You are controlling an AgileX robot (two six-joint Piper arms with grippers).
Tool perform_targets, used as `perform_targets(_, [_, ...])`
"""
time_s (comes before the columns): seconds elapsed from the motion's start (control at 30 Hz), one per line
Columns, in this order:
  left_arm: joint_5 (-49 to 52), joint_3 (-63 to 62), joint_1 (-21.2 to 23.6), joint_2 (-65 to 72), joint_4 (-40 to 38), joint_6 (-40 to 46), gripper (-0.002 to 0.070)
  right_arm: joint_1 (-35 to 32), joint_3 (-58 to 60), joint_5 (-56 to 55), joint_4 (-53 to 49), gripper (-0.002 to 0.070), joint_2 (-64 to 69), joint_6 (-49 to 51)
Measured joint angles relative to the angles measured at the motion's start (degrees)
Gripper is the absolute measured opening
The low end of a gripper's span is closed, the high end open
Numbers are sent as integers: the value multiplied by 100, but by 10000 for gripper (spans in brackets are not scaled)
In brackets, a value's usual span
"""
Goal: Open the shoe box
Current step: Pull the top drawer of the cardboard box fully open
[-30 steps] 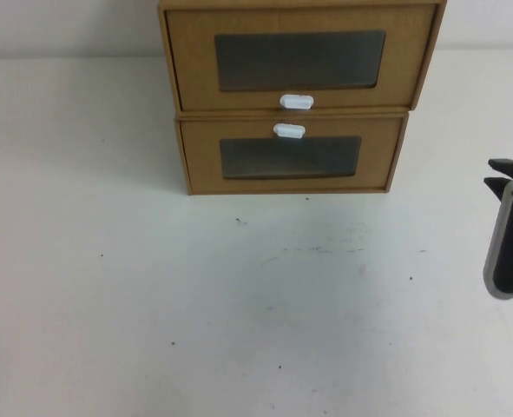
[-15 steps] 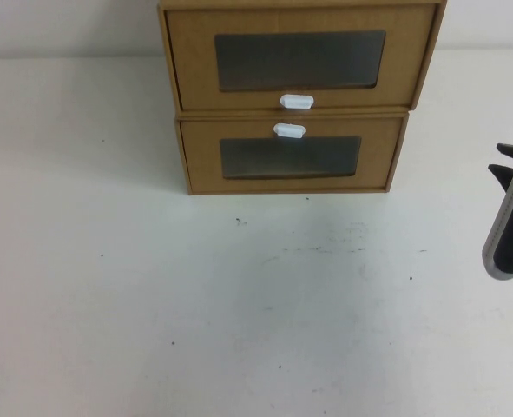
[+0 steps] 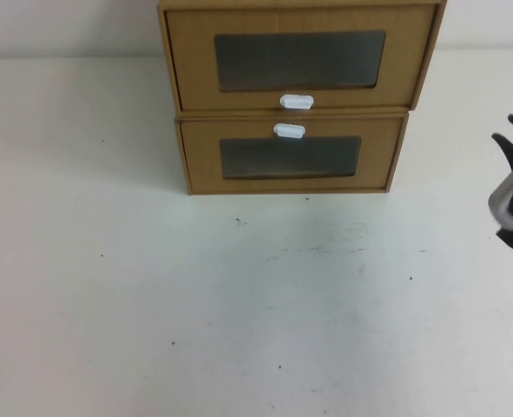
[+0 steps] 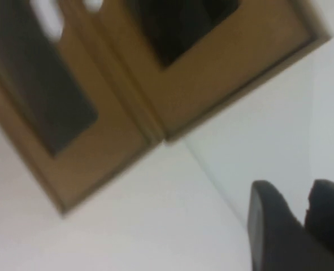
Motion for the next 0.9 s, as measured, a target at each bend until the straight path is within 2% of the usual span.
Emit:
perform_targets(0.03, [0, 0, 0, 0, 0, 0, -4, 0, 0, -165, -386, 128, -10, 660])
perform_targets(0.13, [0, 0, 0, 0, 0, 0, -4, 0, 0, -485, -1539, 128, -22, 1812])
perform_targets(0.33, [0, 0, 0, 0, 0, 0, -4, 69, 0, -234, -3355, 129, 290, 2355])
perform_targets(0.53, [0, 0, 0, 0, 0, 0, -4, 287, -13, 239, -4063, 129, 472, 2435])
perform_targets(0.6, [0, 0, 0, 0, 0, 0, -4, 391, -68, 543, -4616, 129, 472, 2840])
perform_targets(0.67, [0, 0, 0, 0, 0, 0, -4, 507, -160, 928, -5636, 129, 478, 3797])
perform_targets(0.8, [0, 0, 0, 0, 0, 0, -4, 668, -442, 1674, -7595, 129, 484, 6610])
perform_targets(0.9, [0, 0, 0, 0, 0, 0, -4, 670, -560, 1698, -8222, 129, 484, 7514])
